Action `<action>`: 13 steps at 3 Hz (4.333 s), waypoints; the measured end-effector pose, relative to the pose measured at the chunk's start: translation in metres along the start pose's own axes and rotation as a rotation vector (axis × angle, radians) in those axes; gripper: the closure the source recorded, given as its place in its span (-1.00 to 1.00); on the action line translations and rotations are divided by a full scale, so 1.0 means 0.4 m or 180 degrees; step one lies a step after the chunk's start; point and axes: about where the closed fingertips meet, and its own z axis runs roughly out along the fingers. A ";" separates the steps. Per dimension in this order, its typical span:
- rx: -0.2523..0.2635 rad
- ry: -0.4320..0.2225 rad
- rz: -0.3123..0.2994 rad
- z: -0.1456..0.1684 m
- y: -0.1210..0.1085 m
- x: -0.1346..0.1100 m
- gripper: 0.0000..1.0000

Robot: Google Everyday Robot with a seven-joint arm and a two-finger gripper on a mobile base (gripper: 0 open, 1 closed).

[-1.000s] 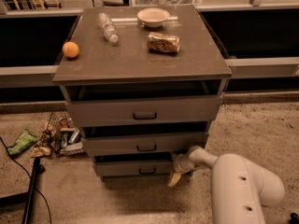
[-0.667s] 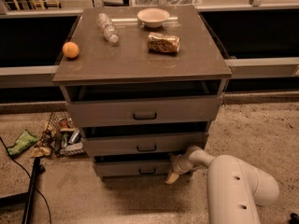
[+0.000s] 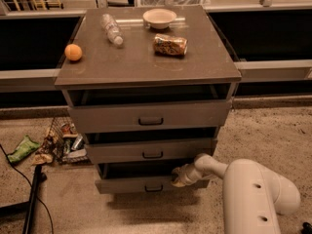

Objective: Open bottom drawer

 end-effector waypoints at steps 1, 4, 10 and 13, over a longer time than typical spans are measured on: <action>-0.0088 -0.0060 -0.0030 -0.021 0.034 -0.022 0.92; -0.0291 -0.0063 -0.0024 0.013 0.070 -0.013 -1.00; -0.1004 0.0175 0.0025 -0.013 0.358 -0.058 0.64; -0.1002 0.0179 0.0038 -0.015 0.360 -0.059 -0.89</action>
Offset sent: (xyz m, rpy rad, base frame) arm -0.0128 0.0037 0.0093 0.0165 0.0139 0.0228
